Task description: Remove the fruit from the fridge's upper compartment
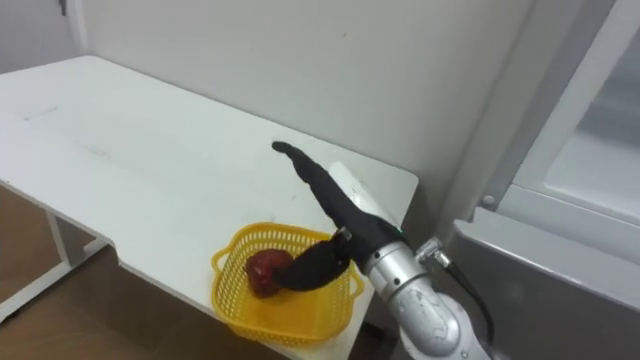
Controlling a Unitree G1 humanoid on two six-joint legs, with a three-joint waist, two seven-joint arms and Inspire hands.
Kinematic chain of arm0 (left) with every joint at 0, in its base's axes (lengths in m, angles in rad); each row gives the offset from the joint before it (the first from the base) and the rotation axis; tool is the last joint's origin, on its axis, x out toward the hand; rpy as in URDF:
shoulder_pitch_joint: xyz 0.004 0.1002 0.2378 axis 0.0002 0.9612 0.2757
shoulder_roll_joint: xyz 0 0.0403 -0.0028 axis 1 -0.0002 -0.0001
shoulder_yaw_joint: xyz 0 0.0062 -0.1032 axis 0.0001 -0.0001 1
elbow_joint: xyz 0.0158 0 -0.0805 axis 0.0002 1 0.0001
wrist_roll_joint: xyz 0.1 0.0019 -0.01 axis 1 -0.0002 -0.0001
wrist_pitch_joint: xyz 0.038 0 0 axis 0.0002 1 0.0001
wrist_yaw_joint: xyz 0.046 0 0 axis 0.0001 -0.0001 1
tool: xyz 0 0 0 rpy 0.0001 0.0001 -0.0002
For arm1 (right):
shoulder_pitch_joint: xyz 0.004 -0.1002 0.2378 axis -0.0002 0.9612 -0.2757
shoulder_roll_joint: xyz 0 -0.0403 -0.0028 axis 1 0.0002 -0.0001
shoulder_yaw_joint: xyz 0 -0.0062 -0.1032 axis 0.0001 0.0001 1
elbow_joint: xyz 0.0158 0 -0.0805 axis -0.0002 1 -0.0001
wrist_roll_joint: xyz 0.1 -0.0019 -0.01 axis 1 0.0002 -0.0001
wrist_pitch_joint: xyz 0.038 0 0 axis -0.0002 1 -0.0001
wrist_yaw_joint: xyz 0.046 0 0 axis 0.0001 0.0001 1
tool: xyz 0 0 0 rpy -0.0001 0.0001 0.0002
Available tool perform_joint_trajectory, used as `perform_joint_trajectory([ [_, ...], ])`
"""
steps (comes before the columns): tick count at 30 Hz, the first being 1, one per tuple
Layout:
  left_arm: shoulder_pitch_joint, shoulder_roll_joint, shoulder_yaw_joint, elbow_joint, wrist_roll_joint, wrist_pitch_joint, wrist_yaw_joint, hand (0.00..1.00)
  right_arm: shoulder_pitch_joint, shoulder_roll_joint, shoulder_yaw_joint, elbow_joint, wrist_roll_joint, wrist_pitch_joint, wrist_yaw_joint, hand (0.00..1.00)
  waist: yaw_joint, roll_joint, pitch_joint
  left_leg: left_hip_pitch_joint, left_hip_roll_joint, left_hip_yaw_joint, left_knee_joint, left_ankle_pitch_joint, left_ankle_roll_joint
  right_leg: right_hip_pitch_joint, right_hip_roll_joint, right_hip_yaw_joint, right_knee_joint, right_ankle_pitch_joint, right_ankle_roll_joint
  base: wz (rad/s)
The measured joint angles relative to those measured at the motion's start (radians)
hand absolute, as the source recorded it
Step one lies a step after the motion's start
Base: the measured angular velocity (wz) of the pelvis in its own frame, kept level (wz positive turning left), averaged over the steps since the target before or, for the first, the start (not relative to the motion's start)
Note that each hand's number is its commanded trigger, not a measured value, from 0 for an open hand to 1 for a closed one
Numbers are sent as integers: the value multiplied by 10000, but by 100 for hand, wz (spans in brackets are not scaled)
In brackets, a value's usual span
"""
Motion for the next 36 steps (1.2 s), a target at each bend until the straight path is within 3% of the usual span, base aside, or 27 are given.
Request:
perform_joint_trajectory([
  [3,166,-66,50,5,171,-119,84,0,74,99,-369,-829,-28,-153,-346,0,-152,173,-86,60,10,119,-41,1,3,-15,-6,211,3,0,0,-13],
  [5,205,-112,227,6,201,-180,246,0,332,158,-764,-1611,-38,-326,-560,0,-211,242,-85,131,34,241,-59,1,3,7,-12,258,6,1,-1,-14],
  [12,382,-369,488,29,71,-279,407,0,618,317,-1250,-2860,107,-362,-1159,0,-772,383,-100,530,80,573,-219,3,16,183,-40,503,12,3,-5,-13],
  [17,563,-455,694,105,73,-699,690,0,1356,321,-2024,-4353,22,-1019,-1788,0,-1120,477,-89,575,81,689,-163,-11,39,194,-46,606,29,18,-29,-8],
  [21,792,-627,756,139,68,-747,753,0,1585,530,-2848,-5091,-344,-1563,-2734,0,-1572,821,-93,726,85,881,-234,-25,61,217,-67,777,40,31,-47,-13],
  [22,856,-649,758,154,65,-775,812,0,1625,524,-3095,-5151,-451,-1732,-2969,0,-1696,854,-124,771,91,892,-244,-26,63,252,-68,793,53,30,-47,-13],
  [24,881,-661,765,223,70,-824,858,0,1836,514,-3510,-5347,-566,-1871,-3357,0,-1844,933,-111,923,122,1005,-340,-22,65,247,-59,895,55,30,-47,-19],
  [25,953,-706,769,222,71,-830,873,0,2015,504,-3746,-5420,-821,-1921,-3615,0,-1868,979,-206,987,152,1143,-390,-22,66,269,-43,1040,63,30,-47,-31],
  [26,995,-745,769,224,72,-832,881,0,2150,500,-3923,-5477,-964,-1935,-3840,0,-1926,1004,-208,1093,165,1227,-470,-21,67,285,-36,1155,89,29,-47,-30],
  [36,778,-705,770,419,79,-878,1017,0,2661,476,-4439,-5703,-1193,-2115,-4690,0,-2438,643,-151,1337,230,1725,-548,-45,103,152,2,1681,165,10,-79,-18],
])
